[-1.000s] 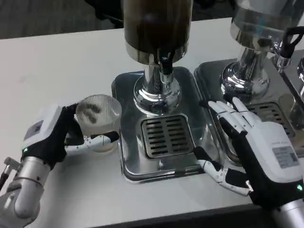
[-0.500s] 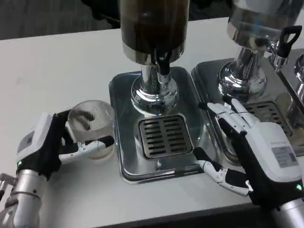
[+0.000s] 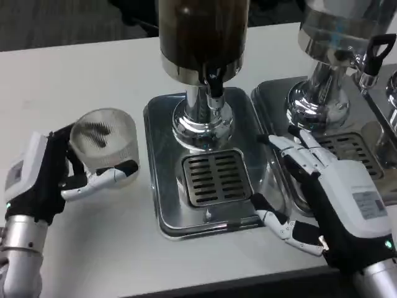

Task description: Grasp the cup under the faucet to collect the drink, then remove the cup.

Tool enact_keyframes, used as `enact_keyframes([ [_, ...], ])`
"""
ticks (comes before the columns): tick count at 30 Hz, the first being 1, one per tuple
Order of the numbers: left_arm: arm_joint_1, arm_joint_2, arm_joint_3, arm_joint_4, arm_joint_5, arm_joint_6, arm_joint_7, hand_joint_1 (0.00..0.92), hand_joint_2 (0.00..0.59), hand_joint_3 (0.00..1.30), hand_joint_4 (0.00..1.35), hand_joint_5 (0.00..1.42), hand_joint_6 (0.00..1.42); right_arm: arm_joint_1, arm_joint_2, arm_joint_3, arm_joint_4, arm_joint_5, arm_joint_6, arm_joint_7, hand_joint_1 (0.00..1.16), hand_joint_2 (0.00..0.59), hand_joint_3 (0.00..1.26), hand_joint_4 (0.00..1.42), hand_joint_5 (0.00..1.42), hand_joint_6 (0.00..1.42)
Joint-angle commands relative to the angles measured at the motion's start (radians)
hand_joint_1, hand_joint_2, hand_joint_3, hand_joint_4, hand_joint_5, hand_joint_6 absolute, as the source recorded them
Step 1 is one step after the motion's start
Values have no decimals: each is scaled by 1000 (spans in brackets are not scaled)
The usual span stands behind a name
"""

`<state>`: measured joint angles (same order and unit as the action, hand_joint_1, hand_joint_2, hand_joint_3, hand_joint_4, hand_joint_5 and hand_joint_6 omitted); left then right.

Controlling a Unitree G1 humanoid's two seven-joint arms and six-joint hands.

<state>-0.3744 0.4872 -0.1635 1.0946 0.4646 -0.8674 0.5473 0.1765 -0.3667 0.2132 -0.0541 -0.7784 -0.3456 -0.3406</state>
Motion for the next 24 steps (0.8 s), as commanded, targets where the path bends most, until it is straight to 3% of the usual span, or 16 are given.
enact_keyframes([
  [1, -23, -5, -6, -38, -3, -18, -46, 469, 19, 725, 904, 1111, 1385, -7, 1, 1, 4, 6, -15, -10, 555, 380, 187, 184, 70, 184],
  [24, -135, -108, -89, 2, 47, 72, -183, 465, 28, 707, 877, 1087, 1339, 73, 40, -17, -80, -13, 14, -27, 555, 380, 187, 184, 73, 194],
])
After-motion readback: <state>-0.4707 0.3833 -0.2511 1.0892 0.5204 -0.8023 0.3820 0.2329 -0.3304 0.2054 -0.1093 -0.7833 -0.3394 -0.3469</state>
